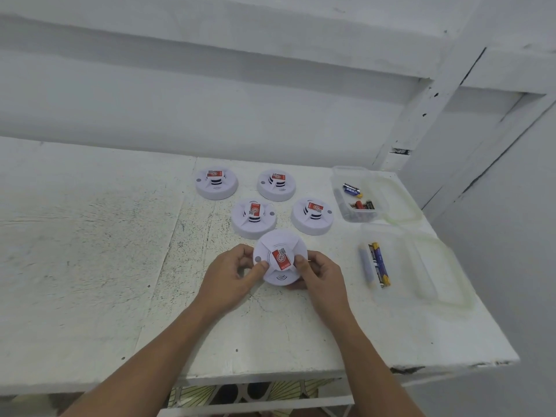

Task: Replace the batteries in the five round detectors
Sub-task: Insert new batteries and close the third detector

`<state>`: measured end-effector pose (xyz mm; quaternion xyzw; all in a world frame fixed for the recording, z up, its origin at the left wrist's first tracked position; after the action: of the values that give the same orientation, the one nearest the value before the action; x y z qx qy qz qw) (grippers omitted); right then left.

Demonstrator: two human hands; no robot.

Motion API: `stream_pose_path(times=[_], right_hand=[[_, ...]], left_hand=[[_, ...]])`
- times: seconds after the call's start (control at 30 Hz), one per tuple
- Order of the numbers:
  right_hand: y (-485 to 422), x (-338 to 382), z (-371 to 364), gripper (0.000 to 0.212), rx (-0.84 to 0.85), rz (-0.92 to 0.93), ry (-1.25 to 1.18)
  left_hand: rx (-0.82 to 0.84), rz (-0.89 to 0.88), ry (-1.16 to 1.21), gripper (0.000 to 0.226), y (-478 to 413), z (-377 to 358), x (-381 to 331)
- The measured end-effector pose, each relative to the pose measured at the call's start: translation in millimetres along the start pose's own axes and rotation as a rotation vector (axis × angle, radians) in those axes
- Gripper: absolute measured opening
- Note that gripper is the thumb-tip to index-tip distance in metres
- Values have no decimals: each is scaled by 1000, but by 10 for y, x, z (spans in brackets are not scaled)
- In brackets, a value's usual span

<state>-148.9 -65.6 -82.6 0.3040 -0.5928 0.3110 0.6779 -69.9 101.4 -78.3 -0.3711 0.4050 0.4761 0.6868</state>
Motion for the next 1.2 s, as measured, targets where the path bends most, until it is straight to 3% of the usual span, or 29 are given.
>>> stream_pose_path(times=[0.17,0.5,0.67,0.93,1.2], right_hand=[[7,1,-11,39,18,28,-1],[-23,240,-422,22,12,138,50],[-147,375,-983,28,49,207,129],[-347,437,-1803,20,62,346,380],[-498,377,-2052,26,90,288,589]], left_hand=[[-29,-4,68,39,-22,29,18],[-87,65,273,22,-129,375,105],[-129,78,164,22,-413,884,289],[-189,163,88,22,-804,1508,578],[-249,214,-69,15,-1011,1599,699]])
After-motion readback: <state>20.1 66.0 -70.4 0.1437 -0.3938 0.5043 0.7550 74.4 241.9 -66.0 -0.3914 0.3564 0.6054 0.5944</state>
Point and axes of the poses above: each hand's wrist, its own y-axis away from the middle knuckle, its own z-axis out of the back of the hand, x = y × z, the point moved 4 cm from there along -y, towards the middle knuckle, and after that the axes turned 13 degrees about -x, right-handed, at the moved point
